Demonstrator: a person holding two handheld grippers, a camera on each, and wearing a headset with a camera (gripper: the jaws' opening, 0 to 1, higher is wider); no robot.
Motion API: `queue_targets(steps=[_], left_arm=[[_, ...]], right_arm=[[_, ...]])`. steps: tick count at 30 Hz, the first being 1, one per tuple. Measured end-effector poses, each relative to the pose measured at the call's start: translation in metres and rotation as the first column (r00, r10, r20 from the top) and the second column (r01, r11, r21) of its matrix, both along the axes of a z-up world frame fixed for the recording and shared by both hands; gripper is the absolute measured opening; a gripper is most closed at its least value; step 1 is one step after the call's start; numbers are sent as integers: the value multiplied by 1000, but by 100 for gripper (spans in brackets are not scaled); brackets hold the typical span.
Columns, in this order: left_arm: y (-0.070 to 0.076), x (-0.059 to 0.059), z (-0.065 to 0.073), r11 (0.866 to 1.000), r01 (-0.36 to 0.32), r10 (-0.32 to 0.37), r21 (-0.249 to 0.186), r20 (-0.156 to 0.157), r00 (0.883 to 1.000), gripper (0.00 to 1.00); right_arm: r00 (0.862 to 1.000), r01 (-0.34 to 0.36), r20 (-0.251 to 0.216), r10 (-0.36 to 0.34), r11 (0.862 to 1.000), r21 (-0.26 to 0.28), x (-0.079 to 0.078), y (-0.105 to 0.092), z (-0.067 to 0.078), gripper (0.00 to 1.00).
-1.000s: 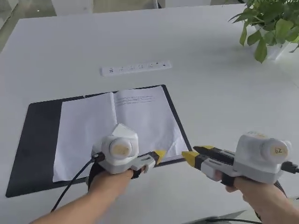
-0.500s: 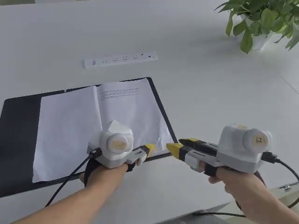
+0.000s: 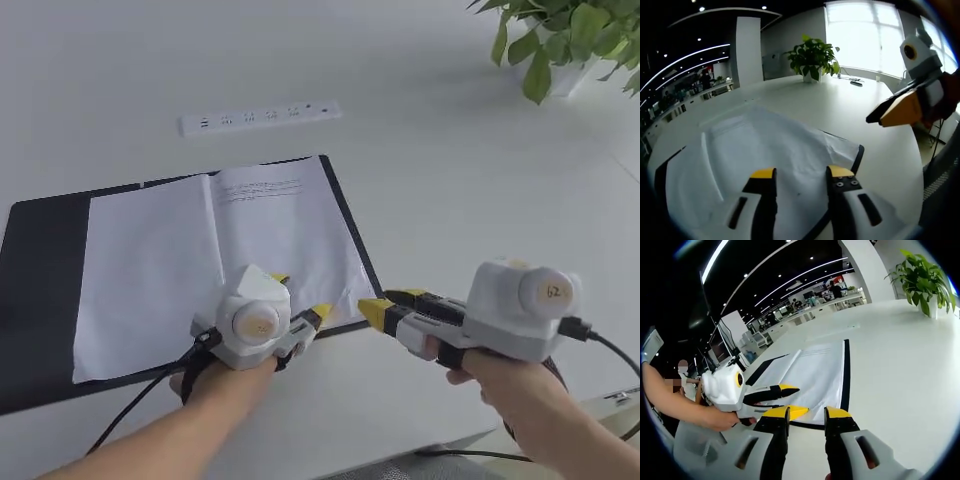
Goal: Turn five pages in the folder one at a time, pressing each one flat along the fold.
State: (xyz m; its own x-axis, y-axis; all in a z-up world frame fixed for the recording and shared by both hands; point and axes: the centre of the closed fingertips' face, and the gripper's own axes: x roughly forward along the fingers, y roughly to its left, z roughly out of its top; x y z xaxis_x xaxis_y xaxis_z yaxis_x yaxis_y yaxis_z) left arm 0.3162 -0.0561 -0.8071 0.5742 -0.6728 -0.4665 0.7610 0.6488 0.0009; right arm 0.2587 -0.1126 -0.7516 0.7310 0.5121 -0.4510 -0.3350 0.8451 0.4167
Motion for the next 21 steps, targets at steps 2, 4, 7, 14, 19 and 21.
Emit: queue_targets(steps=[2, 4, 7, 14, 19, 21], left_arm=[[0, 0, 0, 1000, 0, 0, -2, 0, 1000, 38], [0, 1, -1, 1000, 0, 0, 1, 0, 1000, 37], [1, 1, -1, 1000, 2, -2, 2, 1, 1000, 36], [1, 2, -1, 1000, 13, -13, 3, 6, 1000, 30], [7, 9, 0, 1000, -4, 3, 19, 14, 1000, 14], [6, 8, 0, 999, 20, -21, 28, 20, 1000, 12]], right_arm=[[1000, -1, 1, 1, 1000, 2, 1, 0, 0, 26], [1000, -3, 4, 3, 1000, 3, 2, 2, 1, 26], [1000, -5, 5, 5, 1000, 6, 2, 3, 1, 26], [1000, -6, -7, 6, 1000, -3, 0, 3, -5, 25], [1000, -3, -11, 3, 1000, -7, -1, 2, -8, 25], [1000, -4, -11, 4, 1000, -11, -1, 2, -8, 25]])
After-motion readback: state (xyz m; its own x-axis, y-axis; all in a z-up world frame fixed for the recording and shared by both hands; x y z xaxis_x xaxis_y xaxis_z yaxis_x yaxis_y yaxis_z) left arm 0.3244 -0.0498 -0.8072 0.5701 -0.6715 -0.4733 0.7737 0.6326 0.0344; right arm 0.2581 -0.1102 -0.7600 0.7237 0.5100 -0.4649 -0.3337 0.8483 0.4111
